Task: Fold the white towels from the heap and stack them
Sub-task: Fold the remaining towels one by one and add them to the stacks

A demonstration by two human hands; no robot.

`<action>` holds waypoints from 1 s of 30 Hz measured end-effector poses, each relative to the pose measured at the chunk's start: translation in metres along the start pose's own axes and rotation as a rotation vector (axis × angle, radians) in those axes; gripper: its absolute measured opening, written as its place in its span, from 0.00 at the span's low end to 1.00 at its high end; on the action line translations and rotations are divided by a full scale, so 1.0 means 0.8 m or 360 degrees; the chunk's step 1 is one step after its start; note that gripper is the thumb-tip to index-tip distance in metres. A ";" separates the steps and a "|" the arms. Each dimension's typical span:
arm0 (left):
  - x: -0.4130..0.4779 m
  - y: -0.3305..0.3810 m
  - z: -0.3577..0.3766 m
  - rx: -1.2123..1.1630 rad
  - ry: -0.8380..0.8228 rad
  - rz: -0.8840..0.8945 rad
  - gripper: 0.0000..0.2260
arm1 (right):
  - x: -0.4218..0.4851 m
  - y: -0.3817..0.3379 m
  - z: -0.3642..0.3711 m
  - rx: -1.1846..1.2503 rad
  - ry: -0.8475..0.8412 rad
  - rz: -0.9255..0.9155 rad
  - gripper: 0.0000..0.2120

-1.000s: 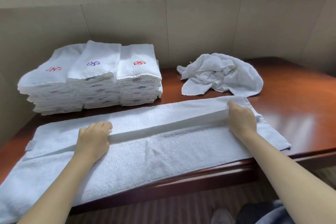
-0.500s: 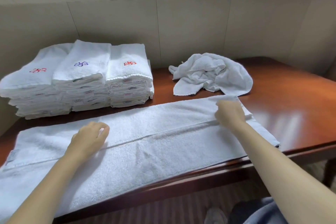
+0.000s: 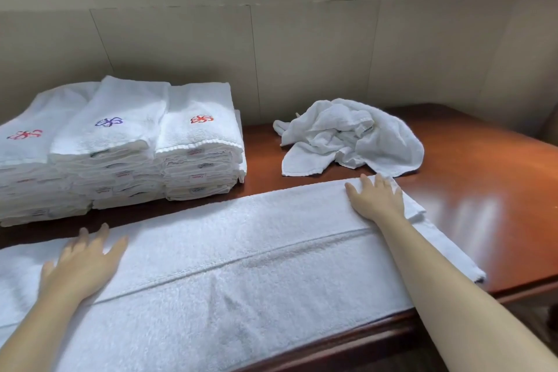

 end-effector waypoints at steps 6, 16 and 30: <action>0.009 -0.041 -0.005 0.0007 0.0039 -0.0030 0.31 | 0.002 0.026 -0.008 -0.0081 0.0016 0.0156 0.37; -0.025 -0.098 -0.040 -0.0056 0.0060 -0.0244 0.29 | -0.041 -0.104 -0.002 -0.0292 0.0031 -0.0347 0.33; -0.092 -0.122 -0.065 0.0189 0.0121 -0.0070 0.28 | -0.273 -0.288 0.053 -0.0325 -0.0274 -0.1767 0.27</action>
Point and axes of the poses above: each hand's wrist, its own x-axis towards the middle knuckle, its own z-axis out of the palm, y = z × x, the point moved 7 cm from there along x, towards the middle knuckle, and after that the axes turned 3 degrees about y, right-handed, at the moved point
